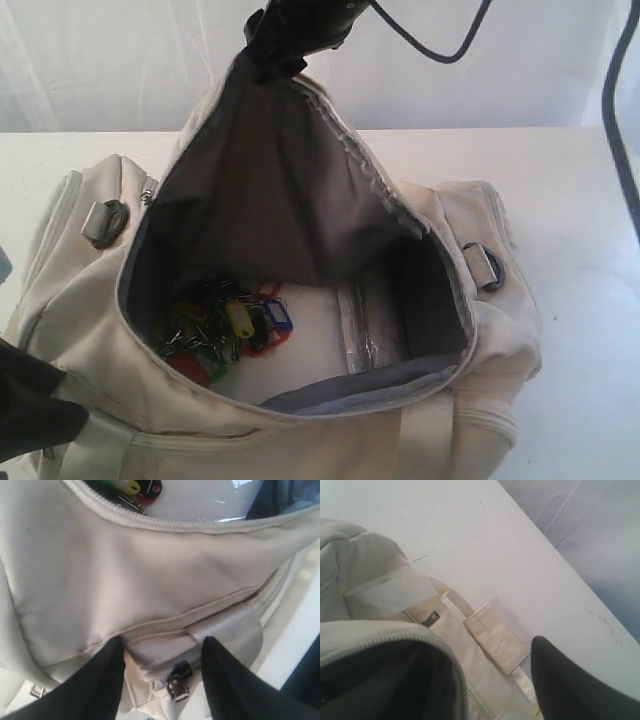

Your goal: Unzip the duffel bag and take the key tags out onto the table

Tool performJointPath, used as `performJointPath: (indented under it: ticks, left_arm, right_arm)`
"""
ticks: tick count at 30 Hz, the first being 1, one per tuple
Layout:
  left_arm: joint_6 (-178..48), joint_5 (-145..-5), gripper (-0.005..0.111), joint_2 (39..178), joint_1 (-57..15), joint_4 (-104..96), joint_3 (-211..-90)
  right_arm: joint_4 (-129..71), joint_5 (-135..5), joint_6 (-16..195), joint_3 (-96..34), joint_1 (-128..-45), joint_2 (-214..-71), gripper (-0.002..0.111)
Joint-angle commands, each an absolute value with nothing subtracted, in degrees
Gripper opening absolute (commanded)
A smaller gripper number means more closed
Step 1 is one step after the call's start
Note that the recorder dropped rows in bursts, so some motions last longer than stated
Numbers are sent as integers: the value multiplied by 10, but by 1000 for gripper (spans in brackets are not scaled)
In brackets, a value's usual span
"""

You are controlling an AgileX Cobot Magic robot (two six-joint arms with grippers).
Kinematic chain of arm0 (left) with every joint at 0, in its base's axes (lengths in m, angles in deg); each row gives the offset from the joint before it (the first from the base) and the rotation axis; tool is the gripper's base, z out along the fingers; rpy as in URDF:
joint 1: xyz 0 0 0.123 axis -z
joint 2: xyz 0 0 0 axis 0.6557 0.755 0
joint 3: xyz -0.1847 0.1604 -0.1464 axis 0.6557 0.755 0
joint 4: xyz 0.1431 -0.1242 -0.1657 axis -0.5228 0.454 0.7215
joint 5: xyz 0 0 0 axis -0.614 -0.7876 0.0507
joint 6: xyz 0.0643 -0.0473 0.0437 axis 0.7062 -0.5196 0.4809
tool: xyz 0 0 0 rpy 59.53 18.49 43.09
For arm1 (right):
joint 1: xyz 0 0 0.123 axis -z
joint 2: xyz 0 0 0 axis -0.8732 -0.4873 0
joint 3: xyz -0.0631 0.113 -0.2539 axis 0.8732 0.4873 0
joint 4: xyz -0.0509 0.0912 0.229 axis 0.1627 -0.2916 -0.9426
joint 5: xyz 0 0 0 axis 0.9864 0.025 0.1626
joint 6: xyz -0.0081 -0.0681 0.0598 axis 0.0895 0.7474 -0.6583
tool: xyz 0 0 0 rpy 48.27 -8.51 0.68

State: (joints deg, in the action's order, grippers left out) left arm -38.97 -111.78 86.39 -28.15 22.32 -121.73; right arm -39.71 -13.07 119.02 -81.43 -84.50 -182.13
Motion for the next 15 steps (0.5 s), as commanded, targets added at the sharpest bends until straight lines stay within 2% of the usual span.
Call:
performJointPath:
  ticks: [1, 7, 10, 12, 15]
  left_arm:
    - [-388, -1131, 52, 858, -282, 258, -1234]
    - [-388, -1171, 52, 851, -282, 336, -1360]
    - [-373, -1139, 52, 871, -282, 337, -1394]
    - [-335, -1095, 52, 932, -282, 392, -1394]
    - [-133, -1090, 52, 1036, -282, 601, -1396]
  right_arm:
    - [-396, -110, 1193, -814, -835, -1830, 54]
    - [-403, -112, 1193, -814, -835, -1837, 54]
    - [-412, -119, 1193, -814, -835, -1837, 54]
    - [-431, -124, 1193, -814, -835, -1837, 54]
    - [-440, -128, 1193, -814, -835, -1837, 54]
